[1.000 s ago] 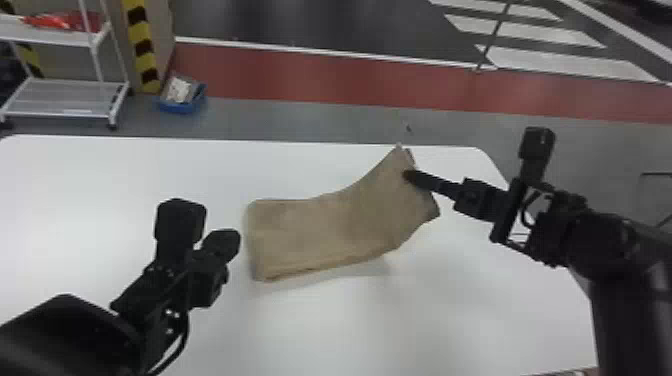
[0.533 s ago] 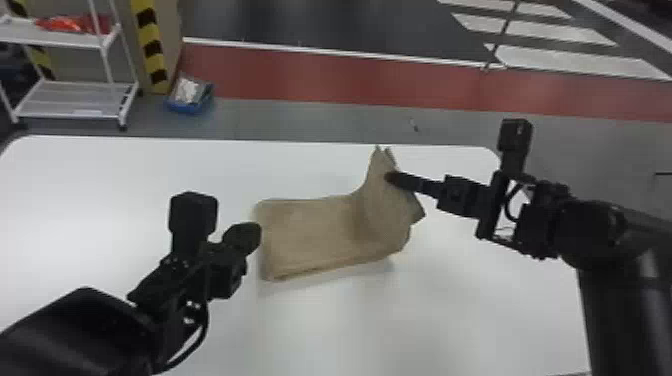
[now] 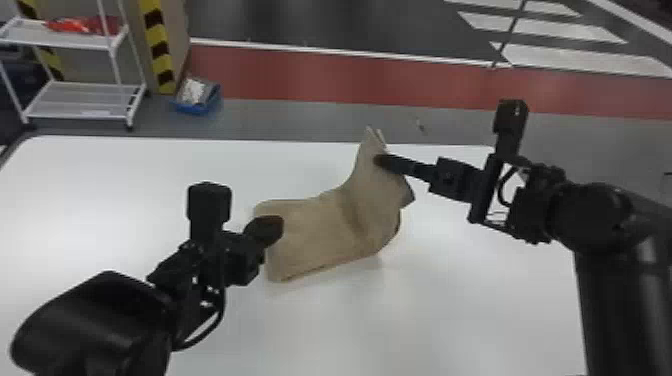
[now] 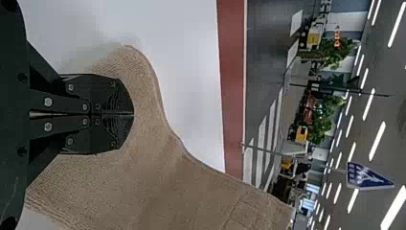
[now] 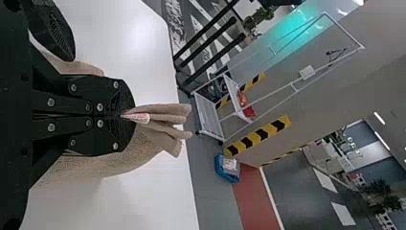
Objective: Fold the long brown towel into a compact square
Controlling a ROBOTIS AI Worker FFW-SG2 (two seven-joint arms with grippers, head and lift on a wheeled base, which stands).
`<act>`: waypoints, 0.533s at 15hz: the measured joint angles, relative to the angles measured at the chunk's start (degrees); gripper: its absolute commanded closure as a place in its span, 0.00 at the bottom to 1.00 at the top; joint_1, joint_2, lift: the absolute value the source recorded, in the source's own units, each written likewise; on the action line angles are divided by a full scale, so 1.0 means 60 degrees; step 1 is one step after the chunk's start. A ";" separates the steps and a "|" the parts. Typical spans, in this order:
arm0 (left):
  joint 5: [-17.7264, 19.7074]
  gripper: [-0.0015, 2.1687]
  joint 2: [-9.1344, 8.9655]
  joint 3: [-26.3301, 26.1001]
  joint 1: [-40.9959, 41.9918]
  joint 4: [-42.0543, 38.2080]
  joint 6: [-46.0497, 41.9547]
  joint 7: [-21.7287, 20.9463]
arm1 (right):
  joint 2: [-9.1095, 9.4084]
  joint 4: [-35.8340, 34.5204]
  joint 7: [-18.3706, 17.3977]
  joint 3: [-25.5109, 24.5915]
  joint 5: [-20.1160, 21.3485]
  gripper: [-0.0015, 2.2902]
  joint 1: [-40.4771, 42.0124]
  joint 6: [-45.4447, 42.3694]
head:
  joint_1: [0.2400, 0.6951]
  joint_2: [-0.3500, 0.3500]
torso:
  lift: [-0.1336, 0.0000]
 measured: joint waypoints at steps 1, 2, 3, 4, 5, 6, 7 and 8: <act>0.0015 0.99 0.0007 0.0024 -0.0034 0.0014 0.0104 -0.0039 | 0.0008 0.0001 -0.0076 0.0066 -0.0053 0.57 -0.0080 0.0031 | 1.00 0.26 | 0.07; 0.0022 0.99 0.0031 0.0041 -0.0046 0.0013 0.0179 -0.0059 | 0.0009 0.0015 -0.0129 0.0136 -0.0081 0.57 -0.0142 0.0040 | 1.00 0.27 | 0.07; 0.0035 0.99 0.0076 0.0068 -0.0041 -0.0011 0.0233 -0.0093 | 0.0009 0.0041 -0.0174 0.0224 -0.0100 0.57 -0.0211 0.0041 | 1.00 0.28 | 0.07; 0.0071 0.99 0.0156 0.0106 0.0013 -0.0070 0.0286 -0.0133 | 0.0009 0.0065 -0.0248 0.0292 -0.0117 0.57 -0.0283 0.0036 | 1.00 0.28 | 0.07; 0.0132 0.99 0.0248 0.0133 0.0076 -0.0169 0.0386 -0.0182 | 0.0007 0.0086 -0.0336 0.0325 -0.0136 0.57 -0.0339 0.0023 | 1.00 0.29 | 0.07; 0.0207 0.99 0.0344 0.0174 0.0158 -0.0325 0.0515 -0.0301 | -0.0006 0.0115 -0.0405 0.0343 -0.0170 0.57 -0.0402 0.0005 | 1.00 0.29 | 0.07; 0.0258 0.99 0.0434 0.0233 0.0260 -0.0479 0.0602 -0.0410 | -0.0027 0.0166 -0.0422 0.0348 -0.0206 0.57 -0.0471 -0.0009 | 1.00 0.29 | 0.07; 0.0289 0.99 0.0508 0.0285 0.0335 -0.0571 0.0644 -0.0487 | -0.0040 0.0223 -0.0428 0.0351 -0.0233 0.57 -0.0537 -0.0016 | 1.00 0.29 | 0.07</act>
